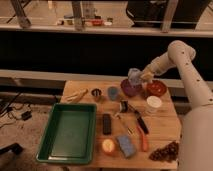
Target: Place towel in purple bowl
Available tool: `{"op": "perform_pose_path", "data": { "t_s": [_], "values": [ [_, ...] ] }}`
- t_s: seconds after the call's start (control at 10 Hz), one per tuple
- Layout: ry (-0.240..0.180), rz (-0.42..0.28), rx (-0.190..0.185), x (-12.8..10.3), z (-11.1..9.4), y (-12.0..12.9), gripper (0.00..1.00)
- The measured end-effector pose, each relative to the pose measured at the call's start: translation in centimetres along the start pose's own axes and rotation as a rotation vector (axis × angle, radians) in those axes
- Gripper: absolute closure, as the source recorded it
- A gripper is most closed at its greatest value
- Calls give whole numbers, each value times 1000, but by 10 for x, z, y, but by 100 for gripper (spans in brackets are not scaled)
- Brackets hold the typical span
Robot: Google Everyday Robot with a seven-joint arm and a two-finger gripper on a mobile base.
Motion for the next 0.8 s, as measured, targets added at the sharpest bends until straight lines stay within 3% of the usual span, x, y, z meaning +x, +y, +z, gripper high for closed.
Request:
{"op": "perform_pose_path", "data": {
  "t_s": [0.4,0.8],
  "values": [
    [6,1,1,3,-1,0,85],
    [27,-13,-18,-1,37,-9,85]
  ]
}}
